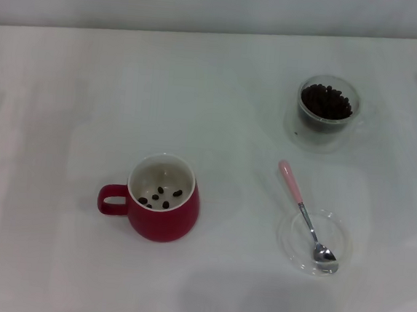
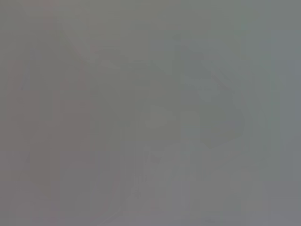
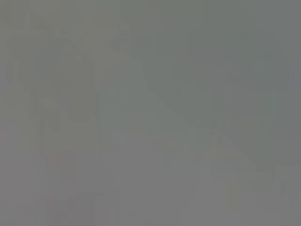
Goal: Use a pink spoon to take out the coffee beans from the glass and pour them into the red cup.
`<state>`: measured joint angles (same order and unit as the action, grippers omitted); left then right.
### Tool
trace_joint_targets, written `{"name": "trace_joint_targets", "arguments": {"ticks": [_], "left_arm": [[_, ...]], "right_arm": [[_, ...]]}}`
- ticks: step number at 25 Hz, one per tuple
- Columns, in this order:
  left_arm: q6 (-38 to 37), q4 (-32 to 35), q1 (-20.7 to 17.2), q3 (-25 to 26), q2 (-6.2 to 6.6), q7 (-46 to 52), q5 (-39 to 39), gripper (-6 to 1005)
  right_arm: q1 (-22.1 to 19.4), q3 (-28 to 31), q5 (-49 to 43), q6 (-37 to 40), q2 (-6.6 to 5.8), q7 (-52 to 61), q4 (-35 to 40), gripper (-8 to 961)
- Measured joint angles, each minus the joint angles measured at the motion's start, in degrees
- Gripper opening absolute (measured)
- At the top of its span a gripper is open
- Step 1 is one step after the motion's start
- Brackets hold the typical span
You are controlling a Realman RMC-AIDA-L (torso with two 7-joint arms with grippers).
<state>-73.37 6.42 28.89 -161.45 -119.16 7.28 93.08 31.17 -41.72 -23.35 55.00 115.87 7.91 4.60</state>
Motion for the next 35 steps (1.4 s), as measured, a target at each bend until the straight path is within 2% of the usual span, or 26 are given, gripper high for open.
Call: {"name": "trace_joint_targets", "arguments": {"ticks": [23, 35], "left_arm": [[1.8, -3.3, 0.5, 0.0, 0.20, -0.3, 1.0, 850], [1.0, -3.7, 0.0, 0.0, 0.21, -0.2, 1.1, 850]], "right_arm": [[-0.7, -0.5, -0.3, 0.2, -0.12, 0.0, -1.1, 862], [-2.5, -0.5, -0.2, 1.4, -0.14, 0.7, -1.1, 862]]}}
